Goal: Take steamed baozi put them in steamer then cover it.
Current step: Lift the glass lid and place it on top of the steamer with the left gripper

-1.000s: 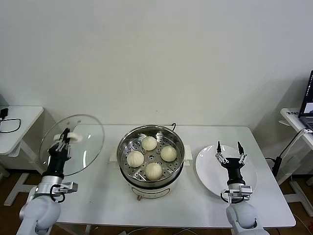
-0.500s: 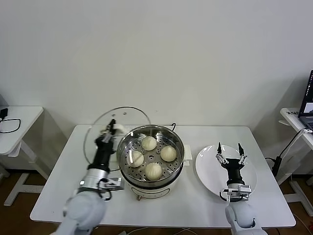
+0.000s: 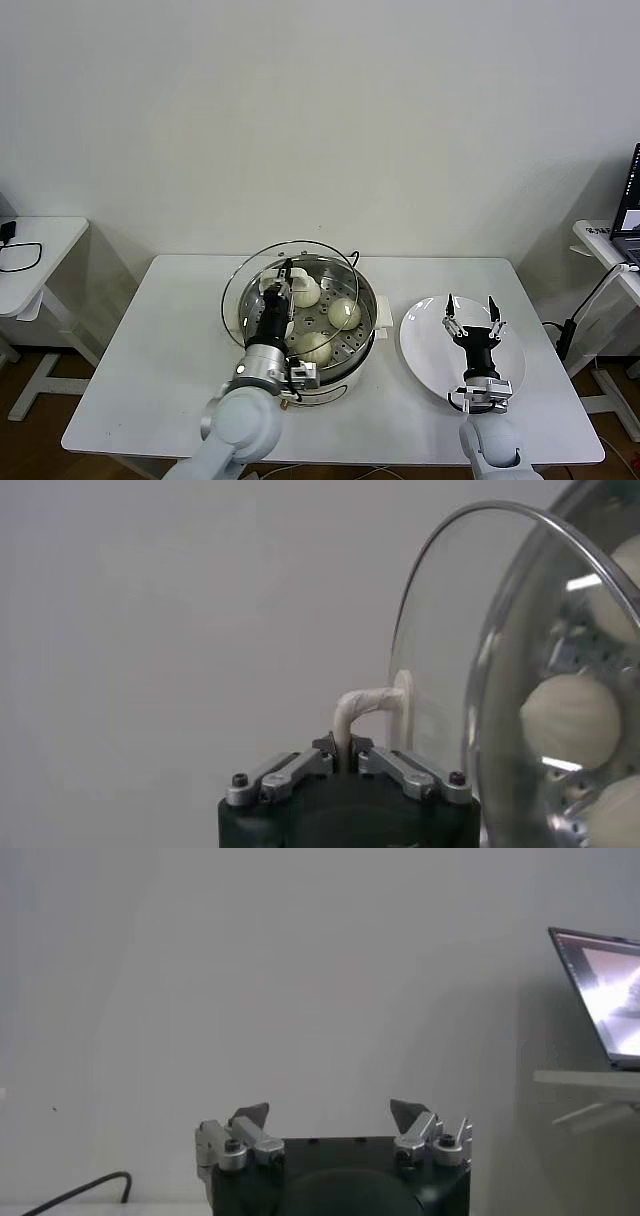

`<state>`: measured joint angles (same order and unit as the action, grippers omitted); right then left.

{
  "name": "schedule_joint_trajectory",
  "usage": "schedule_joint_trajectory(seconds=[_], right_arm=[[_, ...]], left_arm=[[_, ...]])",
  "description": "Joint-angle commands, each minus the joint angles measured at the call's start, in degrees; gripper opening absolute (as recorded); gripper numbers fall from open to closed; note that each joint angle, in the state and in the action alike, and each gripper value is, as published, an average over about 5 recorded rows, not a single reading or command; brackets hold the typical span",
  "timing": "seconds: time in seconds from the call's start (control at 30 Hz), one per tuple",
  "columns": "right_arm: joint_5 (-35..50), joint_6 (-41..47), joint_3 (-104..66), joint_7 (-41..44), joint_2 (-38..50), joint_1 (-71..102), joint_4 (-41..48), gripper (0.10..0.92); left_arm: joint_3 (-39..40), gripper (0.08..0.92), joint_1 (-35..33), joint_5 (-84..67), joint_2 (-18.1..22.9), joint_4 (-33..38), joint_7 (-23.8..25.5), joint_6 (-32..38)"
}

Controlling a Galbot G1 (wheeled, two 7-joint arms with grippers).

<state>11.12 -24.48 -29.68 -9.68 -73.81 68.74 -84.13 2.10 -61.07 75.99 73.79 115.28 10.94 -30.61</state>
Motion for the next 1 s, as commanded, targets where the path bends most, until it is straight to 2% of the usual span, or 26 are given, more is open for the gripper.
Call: schedule_joint_trajectory(seconds=[0.03,1.0], right_arm=[[-0.27,0.05,-0.11,0.02,-0.19,-0.23,0.45,0.823],[-0.39,0.11,0.06,0.03,-0.11,-0.84,1.06,0.823]], left_arm=[[4.78,0.188,2.24,7.41,3.15,-3.30,2.95,-2.77],[5.42,0.188,1.12,11.76,5.21,-5.53,3.80,-1.91]])
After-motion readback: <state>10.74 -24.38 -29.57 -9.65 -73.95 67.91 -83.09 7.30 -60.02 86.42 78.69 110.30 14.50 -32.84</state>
